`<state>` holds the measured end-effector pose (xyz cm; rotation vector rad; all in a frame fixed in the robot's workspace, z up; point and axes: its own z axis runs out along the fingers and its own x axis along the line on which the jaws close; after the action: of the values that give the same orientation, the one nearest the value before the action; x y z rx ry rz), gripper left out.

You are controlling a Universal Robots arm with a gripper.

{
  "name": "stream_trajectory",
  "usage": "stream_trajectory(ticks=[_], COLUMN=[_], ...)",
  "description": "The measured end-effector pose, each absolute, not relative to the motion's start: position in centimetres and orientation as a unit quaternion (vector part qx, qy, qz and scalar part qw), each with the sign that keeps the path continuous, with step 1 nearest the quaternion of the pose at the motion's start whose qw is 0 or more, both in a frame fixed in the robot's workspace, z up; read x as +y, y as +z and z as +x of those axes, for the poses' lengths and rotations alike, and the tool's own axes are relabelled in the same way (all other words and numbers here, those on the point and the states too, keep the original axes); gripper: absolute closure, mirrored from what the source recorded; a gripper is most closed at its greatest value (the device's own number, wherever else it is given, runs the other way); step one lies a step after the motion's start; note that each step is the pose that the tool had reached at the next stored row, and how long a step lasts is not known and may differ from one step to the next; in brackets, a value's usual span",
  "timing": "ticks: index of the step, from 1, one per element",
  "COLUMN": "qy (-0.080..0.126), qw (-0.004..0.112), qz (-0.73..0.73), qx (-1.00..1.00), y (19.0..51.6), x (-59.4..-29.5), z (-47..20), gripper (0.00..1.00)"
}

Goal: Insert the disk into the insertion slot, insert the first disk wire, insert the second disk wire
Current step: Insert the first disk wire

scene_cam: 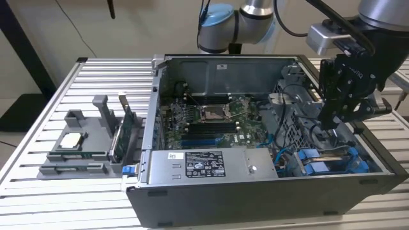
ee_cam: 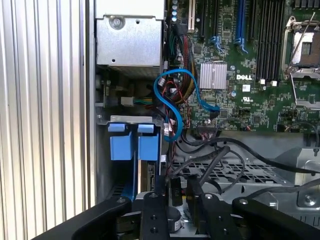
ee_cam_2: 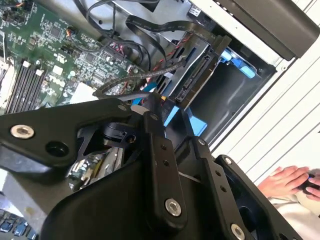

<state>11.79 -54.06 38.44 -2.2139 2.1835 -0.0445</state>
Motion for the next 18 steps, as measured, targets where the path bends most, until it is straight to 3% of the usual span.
stream_trajectory(ticks=[2,18], qy=[-0.014,-0.015], qw=[0.016,0.016], qz=[-0.712,-0.712], qx=[0.702,0.702], y=[38.40,38.06], x=[-54.06,-54.09], z=[11.79,11.83], gripper=[0.78,0.81])
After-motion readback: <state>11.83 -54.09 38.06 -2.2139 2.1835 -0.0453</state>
